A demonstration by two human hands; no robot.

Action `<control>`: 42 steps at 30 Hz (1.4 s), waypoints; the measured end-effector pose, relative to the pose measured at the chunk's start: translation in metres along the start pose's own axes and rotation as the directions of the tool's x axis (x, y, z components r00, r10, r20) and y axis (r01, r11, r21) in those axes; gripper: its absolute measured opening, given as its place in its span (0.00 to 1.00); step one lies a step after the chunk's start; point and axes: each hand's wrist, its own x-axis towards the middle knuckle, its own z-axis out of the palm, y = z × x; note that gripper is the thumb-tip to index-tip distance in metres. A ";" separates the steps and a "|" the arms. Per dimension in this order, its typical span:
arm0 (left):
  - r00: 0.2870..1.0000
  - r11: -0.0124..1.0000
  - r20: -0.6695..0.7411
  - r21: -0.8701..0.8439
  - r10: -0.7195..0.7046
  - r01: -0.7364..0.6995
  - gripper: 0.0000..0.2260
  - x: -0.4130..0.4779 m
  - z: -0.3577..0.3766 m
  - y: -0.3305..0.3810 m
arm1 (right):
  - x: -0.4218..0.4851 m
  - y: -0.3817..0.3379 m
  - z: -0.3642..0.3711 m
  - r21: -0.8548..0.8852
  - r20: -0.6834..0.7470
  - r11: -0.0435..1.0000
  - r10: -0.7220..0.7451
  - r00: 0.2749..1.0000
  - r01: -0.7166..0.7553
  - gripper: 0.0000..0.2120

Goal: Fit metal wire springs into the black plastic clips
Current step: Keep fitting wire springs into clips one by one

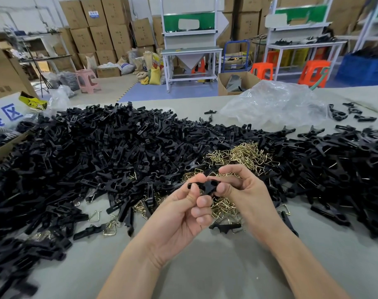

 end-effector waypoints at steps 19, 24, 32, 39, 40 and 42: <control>0.925 0.959 -0.340 0.274 0.171 -0.076 0.19 0.007 0.003 0.003 | 0.023 -0.054 -0.041 0.655 -0.372 0.739 0.137 0.918 0.156 0.19; 0.721 0.531 -0.296 0.839 0.626 -0.116 0.10 0.007 -0.010 -0.009 | 0.053 -0.143 -0.074 0.692 -0.415 0.621 -0.076 0.906 0.369 0.35; 0.607 -0.456 0.191 0.831 0.772 0.319 0.15 0.011 -0.042 0.000 | 0.017 -0.046 -0.018 0.095 -0.259 0.986 -0.105 0.960 0.134 0.11; 0.636 -0.547 0.152 0.680 0.757 0.488 0.19 0.018 -0.053 0.012 | -0.001 0.024 -0.004 -0.893 0.077 0.415 -0.241 0.967 0.174 0.17; 0.635 -0.552 0.162 0.680 0.756 0.483 0.18 0.019 -0.054 0.013 | -0.001 0.027 -0.005 -0.925 0.123 0.328 -0.220 0.968 0.192 0.17; 0.629 -0.557 0.186 0.688 0.755 0.465 0.14 0.020 -0.055 0.014 | -0.002 0.029 -0.006 -0.950 0.168 0.227 -0.210 0.963 0.216 0.17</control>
